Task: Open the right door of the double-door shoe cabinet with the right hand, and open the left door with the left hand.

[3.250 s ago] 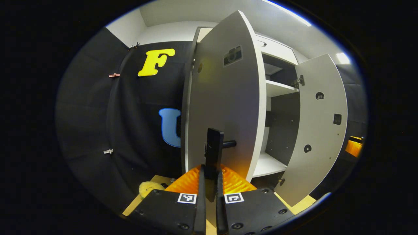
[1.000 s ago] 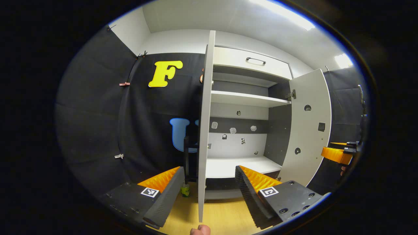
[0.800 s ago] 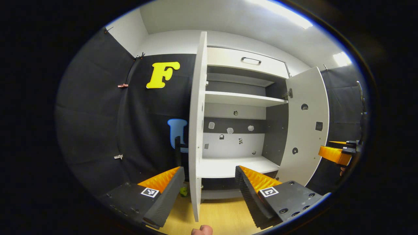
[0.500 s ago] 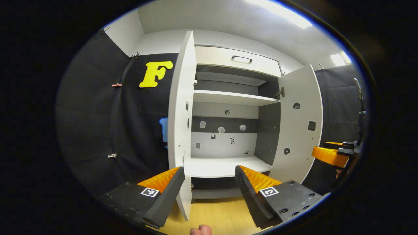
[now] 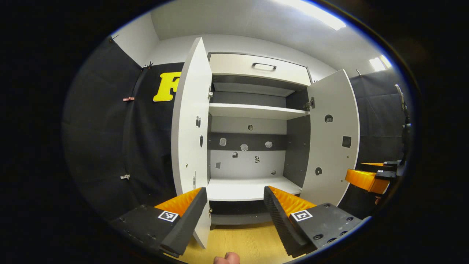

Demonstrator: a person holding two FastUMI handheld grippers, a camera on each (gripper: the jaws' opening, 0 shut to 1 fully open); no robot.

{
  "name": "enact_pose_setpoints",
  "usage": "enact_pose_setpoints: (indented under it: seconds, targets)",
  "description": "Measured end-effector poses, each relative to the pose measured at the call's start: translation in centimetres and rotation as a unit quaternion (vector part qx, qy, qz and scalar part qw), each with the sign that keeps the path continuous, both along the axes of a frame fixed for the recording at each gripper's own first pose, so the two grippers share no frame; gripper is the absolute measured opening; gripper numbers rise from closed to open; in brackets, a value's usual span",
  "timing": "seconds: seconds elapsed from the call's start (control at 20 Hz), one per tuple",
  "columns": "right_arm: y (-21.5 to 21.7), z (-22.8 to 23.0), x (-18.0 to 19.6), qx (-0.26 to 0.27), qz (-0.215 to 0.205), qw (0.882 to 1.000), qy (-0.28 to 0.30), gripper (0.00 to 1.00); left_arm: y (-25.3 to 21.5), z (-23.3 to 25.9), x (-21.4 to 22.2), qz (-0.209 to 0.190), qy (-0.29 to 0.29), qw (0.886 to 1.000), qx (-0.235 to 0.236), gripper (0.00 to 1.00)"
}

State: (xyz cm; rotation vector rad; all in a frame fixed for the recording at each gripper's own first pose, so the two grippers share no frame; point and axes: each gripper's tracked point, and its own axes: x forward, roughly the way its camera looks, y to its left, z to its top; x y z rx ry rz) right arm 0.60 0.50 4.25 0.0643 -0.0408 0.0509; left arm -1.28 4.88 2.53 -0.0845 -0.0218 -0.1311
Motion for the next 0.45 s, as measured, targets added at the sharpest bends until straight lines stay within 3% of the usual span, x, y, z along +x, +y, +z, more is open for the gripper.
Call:
enact_pose_setpoints:
  seconds: [0.45]
  targets:
    - [-0.82, -0.27, -0.14, -0.002, -0.005, 1.000, 0.003, 0.98, -0.72, -0.13, 0.26, -0.003, 0.004, 1.000, 0.004, 0.96]
